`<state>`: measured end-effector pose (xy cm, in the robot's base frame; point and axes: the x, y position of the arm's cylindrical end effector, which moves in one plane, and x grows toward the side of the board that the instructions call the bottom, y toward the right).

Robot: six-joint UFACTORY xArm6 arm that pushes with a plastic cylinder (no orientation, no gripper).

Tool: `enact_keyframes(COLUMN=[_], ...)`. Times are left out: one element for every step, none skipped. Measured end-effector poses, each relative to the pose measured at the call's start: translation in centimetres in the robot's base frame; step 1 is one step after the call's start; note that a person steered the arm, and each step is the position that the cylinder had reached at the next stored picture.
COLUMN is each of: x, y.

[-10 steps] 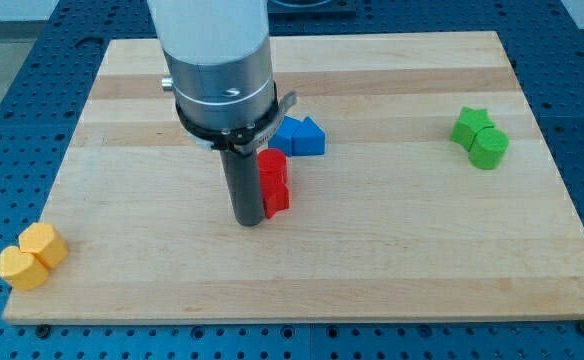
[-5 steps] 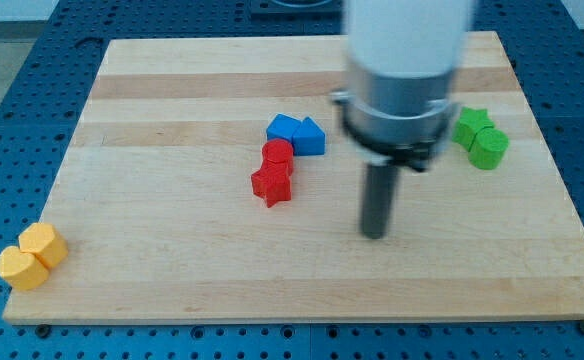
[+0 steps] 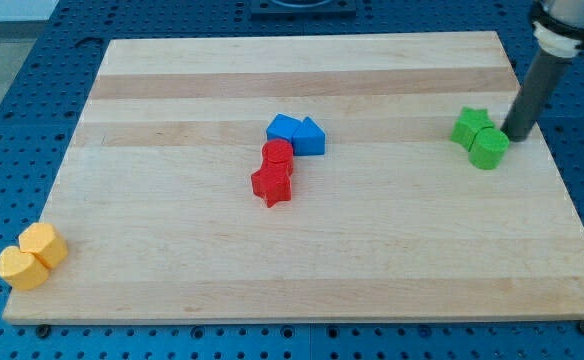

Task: Move the green star closer to red circle

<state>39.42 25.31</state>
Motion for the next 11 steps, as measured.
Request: enact_keyframes(x=[-1.4, -0.5, 2.9, 2.4, 0.8, 2.6, 4.6, 5.2, 4.9, 4.7, 5.6], y=[-1.0, -5.9, -13.4, -14.3, -12.4, -12.0, -12.0, -13.5, -18.0, -20.5, -20.3])
